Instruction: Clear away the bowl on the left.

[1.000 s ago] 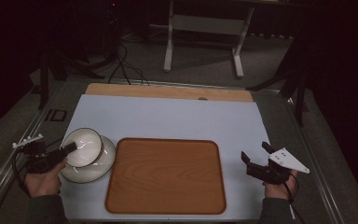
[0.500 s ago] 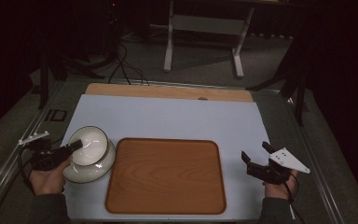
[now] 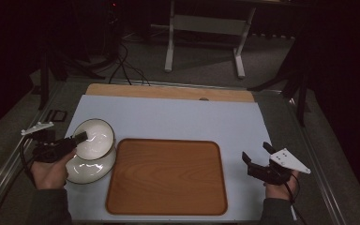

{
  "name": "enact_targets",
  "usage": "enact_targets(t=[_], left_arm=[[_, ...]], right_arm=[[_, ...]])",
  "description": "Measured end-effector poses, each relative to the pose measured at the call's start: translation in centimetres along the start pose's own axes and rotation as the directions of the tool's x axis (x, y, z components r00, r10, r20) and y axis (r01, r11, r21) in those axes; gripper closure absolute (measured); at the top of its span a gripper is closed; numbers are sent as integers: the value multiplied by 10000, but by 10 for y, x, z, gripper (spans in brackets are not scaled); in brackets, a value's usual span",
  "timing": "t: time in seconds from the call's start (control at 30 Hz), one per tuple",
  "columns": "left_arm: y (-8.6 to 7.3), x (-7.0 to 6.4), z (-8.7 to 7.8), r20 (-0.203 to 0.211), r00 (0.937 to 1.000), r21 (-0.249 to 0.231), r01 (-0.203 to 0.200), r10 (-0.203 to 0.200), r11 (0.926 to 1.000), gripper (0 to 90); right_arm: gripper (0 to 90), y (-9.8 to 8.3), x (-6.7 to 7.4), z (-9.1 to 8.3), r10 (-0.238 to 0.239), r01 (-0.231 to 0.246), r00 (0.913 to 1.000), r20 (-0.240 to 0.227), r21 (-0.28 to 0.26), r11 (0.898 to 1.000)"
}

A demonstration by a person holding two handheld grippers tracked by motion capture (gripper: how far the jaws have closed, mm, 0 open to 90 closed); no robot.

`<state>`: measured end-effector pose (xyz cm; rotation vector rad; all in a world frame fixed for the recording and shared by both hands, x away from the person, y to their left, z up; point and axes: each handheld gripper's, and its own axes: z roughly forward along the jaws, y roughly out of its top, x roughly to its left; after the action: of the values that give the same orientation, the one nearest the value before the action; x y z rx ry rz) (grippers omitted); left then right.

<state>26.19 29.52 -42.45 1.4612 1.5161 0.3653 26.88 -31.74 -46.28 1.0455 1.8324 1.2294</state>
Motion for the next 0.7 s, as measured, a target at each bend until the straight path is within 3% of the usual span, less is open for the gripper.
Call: enact_targets(t=[0.7], left_arm=[[-3, -9, 10, 588, 9963, 200, -635, 622, 9978, 818]], right_arm=[[136, 0, 0, 0, 2, -3, 10000, -43, -32, 10000]])
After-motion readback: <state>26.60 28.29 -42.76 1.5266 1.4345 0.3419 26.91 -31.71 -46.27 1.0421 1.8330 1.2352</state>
